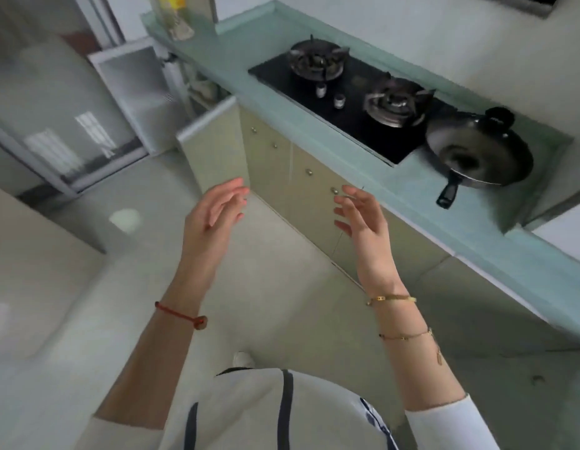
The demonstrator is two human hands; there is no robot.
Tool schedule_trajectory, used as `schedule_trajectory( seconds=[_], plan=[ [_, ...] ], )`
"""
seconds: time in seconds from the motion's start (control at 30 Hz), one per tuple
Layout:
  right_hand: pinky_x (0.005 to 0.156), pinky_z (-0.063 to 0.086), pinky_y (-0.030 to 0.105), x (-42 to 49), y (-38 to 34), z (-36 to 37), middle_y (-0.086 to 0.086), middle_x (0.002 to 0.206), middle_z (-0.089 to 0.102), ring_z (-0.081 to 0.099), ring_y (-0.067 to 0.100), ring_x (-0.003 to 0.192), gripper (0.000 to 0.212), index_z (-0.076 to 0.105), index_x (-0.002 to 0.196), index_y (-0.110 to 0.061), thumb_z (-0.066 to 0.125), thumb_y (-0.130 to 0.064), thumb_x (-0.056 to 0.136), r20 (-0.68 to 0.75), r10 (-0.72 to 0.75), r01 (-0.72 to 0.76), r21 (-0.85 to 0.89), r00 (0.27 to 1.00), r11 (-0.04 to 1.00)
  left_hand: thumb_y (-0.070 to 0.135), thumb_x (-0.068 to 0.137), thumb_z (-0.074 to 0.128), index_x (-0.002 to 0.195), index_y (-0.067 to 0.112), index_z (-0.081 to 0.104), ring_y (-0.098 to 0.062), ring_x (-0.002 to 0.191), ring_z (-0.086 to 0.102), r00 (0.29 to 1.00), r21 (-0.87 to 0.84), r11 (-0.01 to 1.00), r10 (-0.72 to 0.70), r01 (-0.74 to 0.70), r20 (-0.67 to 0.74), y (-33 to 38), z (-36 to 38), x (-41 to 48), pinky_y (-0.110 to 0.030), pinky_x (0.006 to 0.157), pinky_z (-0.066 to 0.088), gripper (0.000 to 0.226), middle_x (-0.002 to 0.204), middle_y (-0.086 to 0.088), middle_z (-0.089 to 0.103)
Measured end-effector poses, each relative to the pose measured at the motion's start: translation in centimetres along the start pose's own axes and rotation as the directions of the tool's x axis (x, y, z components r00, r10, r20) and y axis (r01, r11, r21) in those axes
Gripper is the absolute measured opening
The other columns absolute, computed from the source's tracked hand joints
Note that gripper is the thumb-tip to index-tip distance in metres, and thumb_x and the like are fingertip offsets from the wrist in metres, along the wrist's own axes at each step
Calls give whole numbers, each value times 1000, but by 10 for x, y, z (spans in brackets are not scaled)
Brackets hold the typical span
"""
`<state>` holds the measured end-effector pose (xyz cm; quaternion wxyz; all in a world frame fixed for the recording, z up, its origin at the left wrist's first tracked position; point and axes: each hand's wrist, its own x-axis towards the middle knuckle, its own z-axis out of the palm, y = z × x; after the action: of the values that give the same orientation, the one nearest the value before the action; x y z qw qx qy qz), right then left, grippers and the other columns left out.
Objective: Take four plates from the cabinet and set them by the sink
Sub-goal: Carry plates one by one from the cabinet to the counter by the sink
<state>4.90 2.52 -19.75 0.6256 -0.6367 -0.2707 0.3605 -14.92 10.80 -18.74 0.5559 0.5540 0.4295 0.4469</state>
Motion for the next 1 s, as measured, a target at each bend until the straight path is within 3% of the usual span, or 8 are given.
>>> schedule_trajectory(
  seconds=[0.17,0.27,0.53,0.8,1.0],
  plan=[
    [96,51,33,25,2,121,0,117,64,61,22,112,26,59,122,-16,51,-20,98,135,18,-16,-19,991,1000,21,98,59,122,16,68,-21,117,66,988,71,997,4,8,-157,4,-105,40,-39,103,53,26,123,-4,71],
    [93,51,29,38,2,181,7,120,63,60,23,113,26,58,123,-15,50,-19,98,202,28,-20,-38,979,999,20,100,56,124,15,67,-20,114,67,974,83,996,-6,26,-227,2,-155,61,-41,104,53,27,123,-3,71],
    [99,50,38,104,12,319,1,113,64,60,16,104,25,60,121,-17,50,-19,98,359,61,-38,-69,931,997,17,101,54,129,15,63,-24,117,65,934,51,997,-29,50,-356,-11,-254,132,-44,106,51,30,123,-5,69],
    [96,51,34,219,3,476,2,114,62,60,14,104,30,56,127,-11,47,-18,100,480,13,15,-55,877,998,15,101,54,130,11,63,-25,116,65,890,74,997,12,25,-455,-5,-344,280,-45,105,51,31,122,-7,70],
    [95,51,30,302,-20,579,9,123,62,59,16,109,30,55,128,-13,46,-18,100,486,-9,32,-39,874,999,12,100,55,124,18,65,-22,116,66,887,83,997,33,6,-461,15,-390,389,-41,104,52,27,119,-5,72]
  ],
)
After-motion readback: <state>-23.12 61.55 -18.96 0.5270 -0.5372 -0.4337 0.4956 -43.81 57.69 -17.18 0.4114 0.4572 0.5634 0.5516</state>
